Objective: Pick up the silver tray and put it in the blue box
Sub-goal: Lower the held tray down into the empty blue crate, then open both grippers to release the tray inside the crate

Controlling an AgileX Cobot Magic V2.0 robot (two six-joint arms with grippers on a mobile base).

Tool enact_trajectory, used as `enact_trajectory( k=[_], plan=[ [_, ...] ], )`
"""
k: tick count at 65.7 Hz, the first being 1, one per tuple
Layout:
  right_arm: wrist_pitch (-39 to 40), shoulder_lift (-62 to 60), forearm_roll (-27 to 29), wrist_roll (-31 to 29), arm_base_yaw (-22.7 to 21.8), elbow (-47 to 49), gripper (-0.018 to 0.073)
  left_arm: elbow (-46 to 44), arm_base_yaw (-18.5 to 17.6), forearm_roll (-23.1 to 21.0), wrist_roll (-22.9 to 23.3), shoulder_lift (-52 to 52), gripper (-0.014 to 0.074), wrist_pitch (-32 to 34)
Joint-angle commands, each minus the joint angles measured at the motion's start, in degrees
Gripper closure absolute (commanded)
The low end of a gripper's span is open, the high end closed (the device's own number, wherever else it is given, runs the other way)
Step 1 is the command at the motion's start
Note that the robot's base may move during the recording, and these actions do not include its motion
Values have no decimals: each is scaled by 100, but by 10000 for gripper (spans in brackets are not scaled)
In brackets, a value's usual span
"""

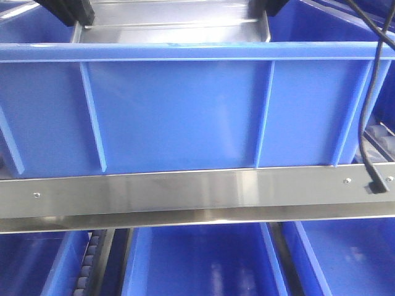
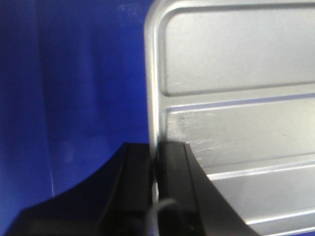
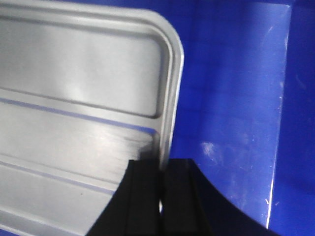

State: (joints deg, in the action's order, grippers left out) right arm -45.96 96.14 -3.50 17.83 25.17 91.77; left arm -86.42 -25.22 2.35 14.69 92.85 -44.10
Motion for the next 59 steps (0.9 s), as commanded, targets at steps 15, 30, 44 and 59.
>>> enact_trajectory(
  k=[15,30,44,59],
  plan=[
    [731,-244,609,-201,122,202,501,-267,-142,-608,-11,-238,603,820],
    [732,-244,609,-201,122,202,500,-267,-142,-594,14,-156,435,730],
    [618,-244,431,-201,40,202,437,-267,19,-454,41,-40,207,811],
    [564,-244,149,-201,-314,202,62,-267,413,-422,41,-40,207,528]
  ],
)
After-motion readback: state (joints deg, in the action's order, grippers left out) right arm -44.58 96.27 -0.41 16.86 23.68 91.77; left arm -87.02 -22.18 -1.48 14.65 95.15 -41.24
